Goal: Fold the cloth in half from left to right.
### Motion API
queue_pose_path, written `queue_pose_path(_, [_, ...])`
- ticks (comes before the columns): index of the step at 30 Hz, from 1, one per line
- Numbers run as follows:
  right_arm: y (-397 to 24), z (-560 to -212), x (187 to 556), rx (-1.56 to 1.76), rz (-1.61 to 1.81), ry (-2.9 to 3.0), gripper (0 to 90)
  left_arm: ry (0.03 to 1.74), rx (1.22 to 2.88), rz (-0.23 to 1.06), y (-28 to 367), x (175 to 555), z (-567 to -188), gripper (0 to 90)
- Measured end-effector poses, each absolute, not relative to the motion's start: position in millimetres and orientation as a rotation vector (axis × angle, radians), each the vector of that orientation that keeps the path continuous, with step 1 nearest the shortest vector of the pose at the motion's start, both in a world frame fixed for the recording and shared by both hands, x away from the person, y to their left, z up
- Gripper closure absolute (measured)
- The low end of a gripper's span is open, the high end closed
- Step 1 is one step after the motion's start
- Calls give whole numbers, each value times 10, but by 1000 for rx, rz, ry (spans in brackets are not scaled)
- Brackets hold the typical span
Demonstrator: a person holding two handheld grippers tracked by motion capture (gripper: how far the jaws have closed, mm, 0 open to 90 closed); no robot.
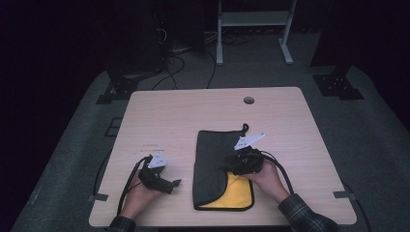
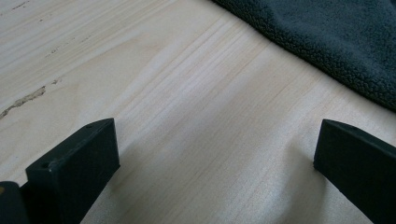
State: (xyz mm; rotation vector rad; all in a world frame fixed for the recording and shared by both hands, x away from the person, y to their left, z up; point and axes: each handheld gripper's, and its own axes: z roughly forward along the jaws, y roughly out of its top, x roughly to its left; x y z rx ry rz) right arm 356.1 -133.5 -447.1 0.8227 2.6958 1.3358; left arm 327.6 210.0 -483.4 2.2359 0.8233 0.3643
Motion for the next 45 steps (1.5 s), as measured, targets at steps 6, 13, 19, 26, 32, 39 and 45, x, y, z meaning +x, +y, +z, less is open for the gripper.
queue_pose_path(6, [-1270, -4563, 3533, 795, 1305, 2767, 704, 823, 2236, 364, 2100, 3276, -4834, 0])
queue_pose_path(13, [-1346, -4495, 3471, 762, 1308, 2773, 833, 823, 2236, 364, 2100, 3276, -4834, 0])
queue_pose_path(19, [-1546, -4407, 3283, 773, 1337, 2747, 836, 820, 2238, 366, 2101, 3277, -4834, 0])
queue_pose_path(26, [-1773, -4375, 3002, 807, 1346, 2747, 838, 824, 2232, 367, 2098, 3275, -4836, 0])
queue_pose_path(32, [-1958, -4438, 2764, 859, 1334, 2765, 834, 825, 2231, 367, 2098, 3275, -4836, 0])
queue_pose_path(39, [-2107, -4502, 2595, 858, 1269, 2742, 749, 827, 2231, 367, 2097, 3273, -4836, 0])
queue_pose_path(45, [-2102, -4359, 2629, 781, 1338, 2636, 783, 826, 2231, 367, 2098, 3274, -4836, 0])
